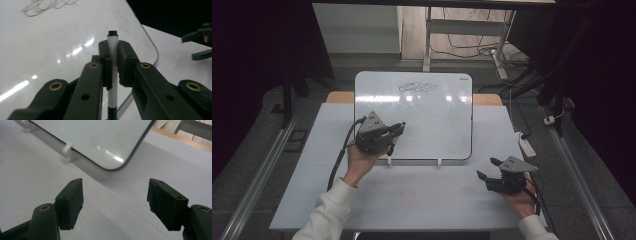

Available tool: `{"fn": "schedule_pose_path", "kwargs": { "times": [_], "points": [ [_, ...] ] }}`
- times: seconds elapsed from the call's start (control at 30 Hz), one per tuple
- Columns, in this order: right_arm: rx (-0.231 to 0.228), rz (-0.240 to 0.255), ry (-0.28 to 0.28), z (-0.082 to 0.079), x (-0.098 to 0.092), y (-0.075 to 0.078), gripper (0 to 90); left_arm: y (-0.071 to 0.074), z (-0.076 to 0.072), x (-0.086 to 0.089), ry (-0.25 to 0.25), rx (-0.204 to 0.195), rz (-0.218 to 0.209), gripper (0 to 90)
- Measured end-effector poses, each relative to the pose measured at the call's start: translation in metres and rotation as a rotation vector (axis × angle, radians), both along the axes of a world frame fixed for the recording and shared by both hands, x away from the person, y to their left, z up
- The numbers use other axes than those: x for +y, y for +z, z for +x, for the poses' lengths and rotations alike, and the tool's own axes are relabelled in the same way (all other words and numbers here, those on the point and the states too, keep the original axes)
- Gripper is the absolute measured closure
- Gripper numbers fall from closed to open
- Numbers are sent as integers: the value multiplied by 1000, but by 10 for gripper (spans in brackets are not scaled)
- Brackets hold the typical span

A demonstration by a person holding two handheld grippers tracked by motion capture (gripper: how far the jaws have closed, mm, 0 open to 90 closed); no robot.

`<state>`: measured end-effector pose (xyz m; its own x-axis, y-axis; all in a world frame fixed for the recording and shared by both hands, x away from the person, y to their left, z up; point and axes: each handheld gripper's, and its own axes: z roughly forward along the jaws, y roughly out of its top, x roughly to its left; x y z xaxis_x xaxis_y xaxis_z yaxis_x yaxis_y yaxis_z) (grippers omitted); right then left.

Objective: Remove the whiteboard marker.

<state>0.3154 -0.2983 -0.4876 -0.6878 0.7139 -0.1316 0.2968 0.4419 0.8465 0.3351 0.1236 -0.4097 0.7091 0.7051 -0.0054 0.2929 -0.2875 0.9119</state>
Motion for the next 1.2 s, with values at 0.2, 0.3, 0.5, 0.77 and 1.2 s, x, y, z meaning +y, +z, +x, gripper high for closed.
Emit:
{"fn": "schedule_pose_path", "kwargs": {
  "times": [0.2,0.3,0.5,0.77,1.2],
  "points": [
    [5,60,64,-2,23,12,302,-2,-5,-23,-53,-5,22,818],
    [17,80,89,-2,32,15,303,-5,-6,-35,-76,-3,30,819],
    [57,114,177,0,64,20,301,-12,-8,-56,-121,4,55,819],
    [87,135,206,2,88,23,315,-19,-8,-75,-154,19,40,819],
    [190,164,226,11,126,20,445,-22,-11,-102,-197,6,52,818]
  ]
}}
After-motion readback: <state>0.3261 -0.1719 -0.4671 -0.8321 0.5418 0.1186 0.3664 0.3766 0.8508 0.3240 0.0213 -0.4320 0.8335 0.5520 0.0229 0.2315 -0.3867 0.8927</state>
